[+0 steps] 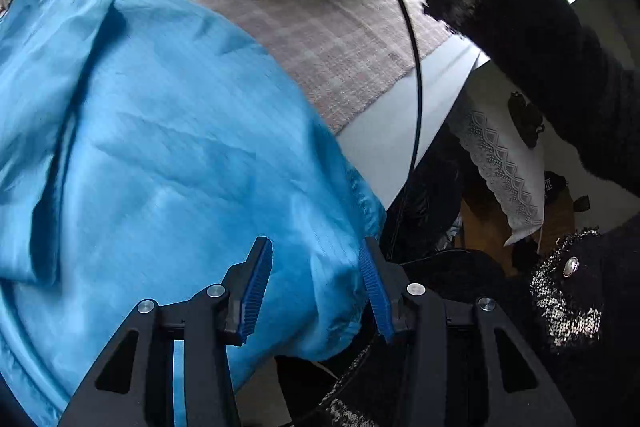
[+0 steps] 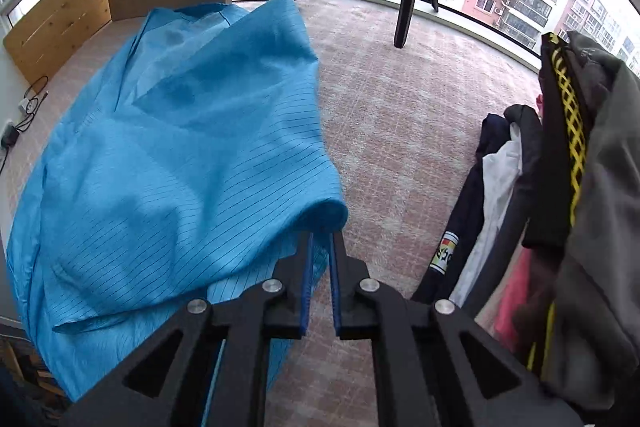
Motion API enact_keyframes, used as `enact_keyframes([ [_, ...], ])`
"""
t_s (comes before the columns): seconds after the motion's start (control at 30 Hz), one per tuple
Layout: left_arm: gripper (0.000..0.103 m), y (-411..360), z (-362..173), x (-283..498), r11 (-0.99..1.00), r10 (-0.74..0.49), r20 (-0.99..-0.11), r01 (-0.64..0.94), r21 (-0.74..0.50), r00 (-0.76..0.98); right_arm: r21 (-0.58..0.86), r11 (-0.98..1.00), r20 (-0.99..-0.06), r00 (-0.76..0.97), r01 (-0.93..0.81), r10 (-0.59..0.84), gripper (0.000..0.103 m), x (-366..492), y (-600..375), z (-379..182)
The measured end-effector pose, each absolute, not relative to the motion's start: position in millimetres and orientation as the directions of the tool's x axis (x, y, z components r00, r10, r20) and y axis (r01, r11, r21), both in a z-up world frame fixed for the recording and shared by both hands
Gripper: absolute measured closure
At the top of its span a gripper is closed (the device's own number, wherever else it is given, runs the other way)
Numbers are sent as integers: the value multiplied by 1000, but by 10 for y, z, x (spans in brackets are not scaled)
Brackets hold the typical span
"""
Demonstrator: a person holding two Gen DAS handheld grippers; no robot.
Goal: Fold clothes
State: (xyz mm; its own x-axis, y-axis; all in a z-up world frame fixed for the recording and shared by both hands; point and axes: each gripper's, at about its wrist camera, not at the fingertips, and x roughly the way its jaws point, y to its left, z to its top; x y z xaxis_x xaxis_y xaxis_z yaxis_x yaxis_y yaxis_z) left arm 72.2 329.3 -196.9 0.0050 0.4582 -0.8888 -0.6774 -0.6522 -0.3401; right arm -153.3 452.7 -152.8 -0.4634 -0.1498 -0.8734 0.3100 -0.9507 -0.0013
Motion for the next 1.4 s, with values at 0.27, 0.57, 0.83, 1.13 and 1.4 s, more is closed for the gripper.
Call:
enact_keyframes([
  [0.27,53,1155,-1754,431,-956,140,-950,-290,-56,-279,188,-972,-826,-512,144,-235,85,-250,5132,-1460],
  [0.57,52,369,-1970,106,-994,39,-956,-109,-8,-291,360,-926,-794,-484,110,-366,86,208,4734,-1559],
  [0.83,52,1350,-2048,158,-951,123,-945,-309,-25,-302,341,-914,-821,-403,220,-404,86,262,3959,-1702],
  [1.13,52,2442,-2184,364,-794,251,-947,-602,-83,-200,379,-913,-855,-433,-149,-284,85,1222,4991,-1892],
  [1.4,52,2995,-2312,609,-645,224,-966,-763,-49,-127,495,-830,-830,-422,-257,-364,64,1853,4949,-2344],
])
